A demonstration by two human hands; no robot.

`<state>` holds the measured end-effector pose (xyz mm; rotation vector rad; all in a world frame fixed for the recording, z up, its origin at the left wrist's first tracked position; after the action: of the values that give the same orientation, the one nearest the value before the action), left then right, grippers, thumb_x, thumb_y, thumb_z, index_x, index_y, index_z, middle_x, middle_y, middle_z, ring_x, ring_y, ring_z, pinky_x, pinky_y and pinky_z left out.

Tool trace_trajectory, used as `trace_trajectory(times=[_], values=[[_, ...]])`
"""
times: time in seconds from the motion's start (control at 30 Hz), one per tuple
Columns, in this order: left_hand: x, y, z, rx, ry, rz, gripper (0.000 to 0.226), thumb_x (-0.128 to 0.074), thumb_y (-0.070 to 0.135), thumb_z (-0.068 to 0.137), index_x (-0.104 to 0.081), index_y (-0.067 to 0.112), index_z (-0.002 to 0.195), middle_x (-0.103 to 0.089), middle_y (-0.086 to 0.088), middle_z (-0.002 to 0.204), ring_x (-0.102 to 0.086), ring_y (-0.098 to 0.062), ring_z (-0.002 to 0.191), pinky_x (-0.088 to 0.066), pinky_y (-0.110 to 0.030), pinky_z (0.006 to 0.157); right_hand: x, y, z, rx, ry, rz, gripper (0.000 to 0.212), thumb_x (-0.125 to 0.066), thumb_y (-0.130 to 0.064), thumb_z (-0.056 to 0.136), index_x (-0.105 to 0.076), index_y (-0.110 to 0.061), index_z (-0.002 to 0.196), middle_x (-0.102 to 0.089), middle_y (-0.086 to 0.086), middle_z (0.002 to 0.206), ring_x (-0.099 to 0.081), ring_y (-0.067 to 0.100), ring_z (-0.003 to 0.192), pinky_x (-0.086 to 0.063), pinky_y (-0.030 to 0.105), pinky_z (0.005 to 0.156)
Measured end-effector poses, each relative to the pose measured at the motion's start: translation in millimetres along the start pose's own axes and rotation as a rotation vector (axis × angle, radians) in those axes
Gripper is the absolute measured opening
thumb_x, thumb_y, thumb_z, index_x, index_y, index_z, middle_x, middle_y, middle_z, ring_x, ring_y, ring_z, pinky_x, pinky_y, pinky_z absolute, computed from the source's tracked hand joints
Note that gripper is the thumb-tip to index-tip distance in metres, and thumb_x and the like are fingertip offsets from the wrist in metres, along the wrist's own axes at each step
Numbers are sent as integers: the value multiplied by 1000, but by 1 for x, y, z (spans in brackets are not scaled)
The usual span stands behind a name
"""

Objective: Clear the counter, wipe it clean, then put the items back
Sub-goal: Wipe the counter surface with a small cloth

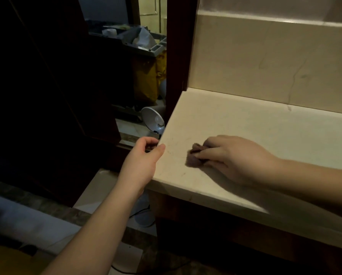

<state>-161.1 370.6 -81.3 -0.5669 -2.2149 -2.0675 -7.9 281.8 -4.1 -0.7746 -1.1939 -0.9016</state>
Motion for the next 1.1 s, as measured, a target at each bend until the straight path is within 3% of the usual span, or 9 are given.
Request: trace_trajectory(times=[0.1, 0.2, 0.3, 0.4, 0.53, 0.67, 0.77, 0.93, 1.1], values=[[0, 3, 1, -9, -5, 41, 20, -60, 35, 93, -58, 28, 111, -59, 13, 98, -56, -5, 89, -43, -28, 69, -2, 65, 43, -164, 35, -121, 30, -45, -35, 96, -61, -42, 121, -58, 2, 112, -57, 27, 103, -47, 36, 81], [1, 8, 3, -16, -20, 133, 20, -59, 37, 93, -55, 30, 111, -59, 14, 100, -55, -3, 88, -46, -30, 74, -10, 122, 77, -360, -5, -121, 31, -45, -33, 98, -61, -35, 124, -56, 4, 116, -54, 29, 111, -45, 37, 88], [-1, 14, 8, -14, -65, 198, 25, -59, 34, 93, -53, 31, 117, -58, 13, 107, -55, -1, 91, -49, -32, 85, -12, 88, 63, -282, -54, -182, 32, -44, -34, 98, -60, -34, 126, -55, 4, 116, -54, 28, 108, -45, 33, 83], [-5, 24, 12, -47, -83, 279, 32, -56, 26, 93, -51, 31, 124, -55, 12, 113, -53, 2, 88, -46, -24, 72, 0, 34, 18, -119, -19, -156, 36, -37, -40, 97, -60, -32, 123, -57, 1, 112, -56, 25, 99, -45, 32, 73], [-14, 34, 11, -103, -66, 406, 40, -52, 32, 94, -46, 34, 134, -44, 10, 131, -53, -4, 87, -40, -25, 69, 2, 95, 42, -238, -24, -246, 32, -41, -39, 98, -58, -39, 125, -56, 0, 115, -56, 27, 106, -44, 33, 75], [-16, 36, 8, -166, -13, 486, 41, -50, 40, 96, -45, 34, 137, -41, 12, 136, -44, 6, 76, -35, -17, 62, -16, 166, 91, -456, -120, -166, 33, -44, -34, 99, -58, -32, 129, -54, 7, 120, -53, 32, 112, -44, 35, 84], [-16, 35, 7, -191, 9, 513, 41, -50, 42, 96, -47, 33, 136, -42, 11, 137, -43, 7, 74, -36, -16, 60, -19, 151, 84, -435, -119, -109, 32, -46, -32, 99, -58, -34, 128, -55, 5, 120, -52, 29, 112, -44, 34, 88], [-17, 34, 7, -187, 10, 531, 39, -49, 42, 97, -47, 33, 135, -42, 14, 136, -44, 3, 75, -41, -23, 67, -7, 125, 35, -359, -80, -71, 30, -46, -35, 98, -60, -36, 124, -56, -1, 114, -54, 23, 106, -36, 28, 73], [-17, 36, 6, -190, 10, 542, 39, -49, 43, 97, -48, 33, 134, -43, 14, 135, -42, 5, 74, -38, -21, 66, -18, 187, 96, -512, -114, -49, 29, -45, -38, 97, -63, -37, 121, -58, 6, 114, -55, 32, 108, -46, 38, 88]])
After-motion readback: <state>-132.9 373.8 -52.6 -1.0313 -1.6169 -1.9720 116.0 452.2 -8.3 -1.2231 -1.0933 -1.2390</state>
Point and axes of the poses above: each hand's wrist, its own z-axis towards the middle knuckle, its own x-axis out of the back of the hand, y = z × x, the point moved 9 cm from there along z, towards the middle knuckle
